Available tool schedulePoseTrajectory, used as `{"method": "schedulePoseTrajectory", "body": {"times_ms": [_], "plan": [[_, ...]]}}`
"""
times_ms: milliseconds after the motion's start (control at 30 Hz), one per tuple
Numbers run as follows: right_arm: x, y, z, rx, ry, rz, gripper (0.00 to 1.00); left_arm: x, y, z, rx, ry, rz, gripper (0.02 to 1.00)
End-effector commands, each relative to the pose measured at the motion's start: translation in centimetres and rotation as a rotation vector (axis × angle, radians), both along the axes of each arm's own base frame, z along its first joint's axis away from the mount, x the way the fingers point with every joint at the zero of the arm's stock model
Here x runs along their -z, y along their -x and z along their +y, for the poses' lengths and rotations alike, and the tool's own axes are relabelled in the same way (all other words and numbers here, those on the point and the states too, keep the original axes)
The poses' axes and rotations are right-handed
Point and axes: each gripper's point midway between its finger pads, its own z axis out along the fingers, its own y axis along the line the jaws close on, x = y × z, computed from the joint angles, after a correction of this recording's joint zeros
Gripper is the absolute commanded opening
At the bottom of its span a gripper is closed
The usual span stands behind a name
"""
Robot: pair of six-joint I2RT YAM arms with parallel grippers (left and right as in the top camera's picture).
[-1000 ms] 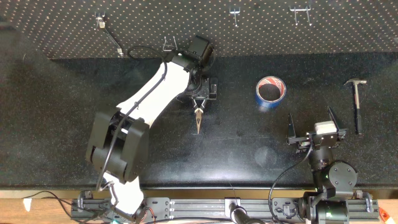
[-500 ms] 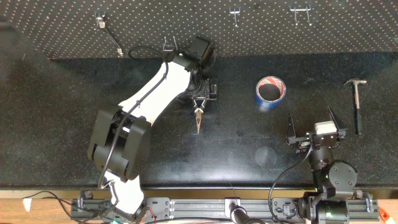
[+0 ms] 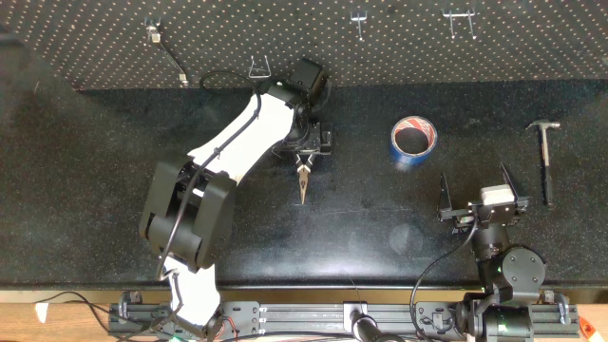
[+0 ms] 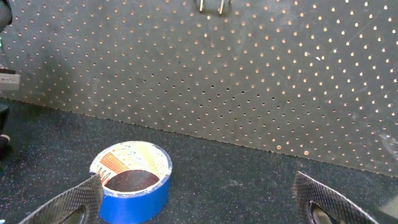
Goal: Place Tools Onto Pegboard
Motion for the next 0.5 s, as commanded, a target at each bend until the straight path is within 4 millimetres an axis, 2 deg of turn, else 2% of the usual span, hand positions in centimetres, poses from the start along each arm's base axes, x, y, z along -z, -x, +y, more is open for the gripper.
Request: {"method": "schedulePoseTrajectory", "body": {"times_ms": [33,433,500], "plan": [[0.05,0.02,-0.26,0.013,0.007,-0.002,0.993,0.14,-0.70,0.01,-0.010,-0.014,-0.014,0.998],[0.05,0.02,-0.26,0.013,0.007,-0.002,0.996,0.23,-0.80,0.03,-0.011,-0.016,-0.017,1.000],[0.05,0.02,-0.26,0.013,0.007,-0.002,0.996,0.25,-0.79,0.04,-0.011,-0.017,-0.016,0.972]]}}
